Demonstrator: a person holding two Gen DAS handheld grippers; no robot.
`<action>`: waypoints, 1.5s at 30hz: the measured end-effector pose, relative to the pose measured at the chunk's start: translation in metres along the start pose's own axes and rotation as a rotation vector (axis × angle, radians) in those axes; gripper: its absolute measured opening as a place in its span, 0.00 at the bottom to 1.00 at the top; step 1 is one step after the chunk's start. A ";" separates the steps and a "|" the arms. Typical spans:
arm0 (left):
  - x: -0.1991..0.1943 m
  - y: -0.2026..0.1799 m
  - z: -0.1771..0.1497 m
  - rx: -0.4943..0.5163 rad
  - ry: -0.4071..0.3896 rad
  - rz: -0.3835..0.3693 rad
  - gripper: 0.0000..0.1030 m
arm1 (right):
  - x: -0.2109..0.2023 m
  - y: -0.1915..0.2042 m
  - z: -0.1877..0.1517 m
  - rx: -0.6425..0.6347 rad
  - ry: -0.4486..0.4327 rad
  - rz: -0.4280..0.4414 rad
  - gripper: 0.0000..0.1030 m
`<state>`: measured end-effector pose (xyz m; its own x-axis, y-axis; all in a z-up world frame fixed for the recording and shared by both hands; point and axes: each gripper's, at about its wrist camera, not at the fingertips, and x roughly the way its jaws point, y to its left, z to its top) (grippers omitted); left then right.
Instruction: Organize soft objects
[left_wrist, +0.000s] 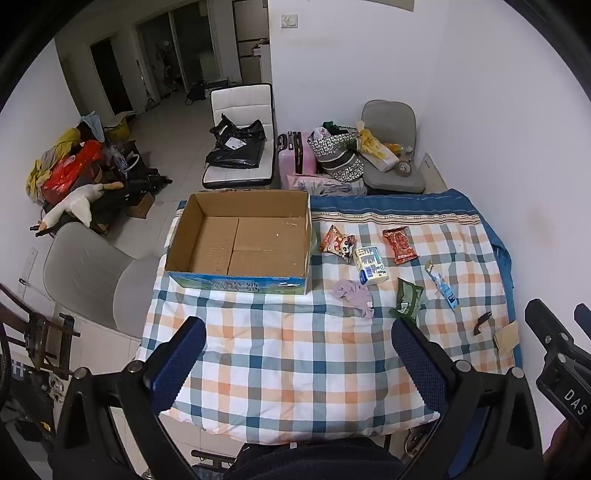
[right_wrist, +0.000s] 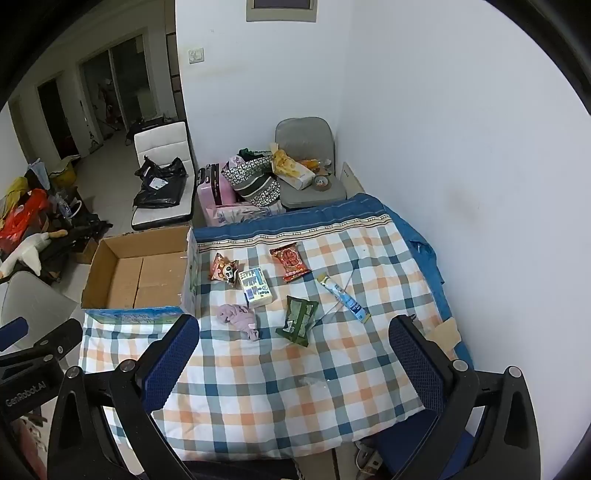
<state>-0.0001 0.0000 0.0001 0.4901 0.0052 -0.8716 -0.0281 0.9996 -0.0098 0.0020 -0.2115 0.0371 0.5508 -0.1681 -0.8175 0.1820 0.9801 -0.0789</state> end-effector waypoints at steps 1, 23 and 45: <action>0.000 0.000 0.000 0.001 -0.001 0.003 1.00 | 0.000 0.001 0.000 -0.007 -0.003 -0.008 1.00; 0.002 0.006 0.009 0.004 -0.014 0.016 1.00 | 0.001 -0.003 0.000 -0.002 -0.013 -0.008 1.00; -0.009 0.006 0.014 0.002 -0.044 0.043 1.00 | -0.002 0.002 0.006 -0.003 -0.025 -0.012 1.00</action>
<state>0.0076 0.0067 0.0150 0.5259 0.0494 -0.8491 -0.0480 0.9984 0.0284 0.0064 -0.2095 0.0419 0.5688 -0.1826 -0.8020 0.1866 0.9783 -0.0903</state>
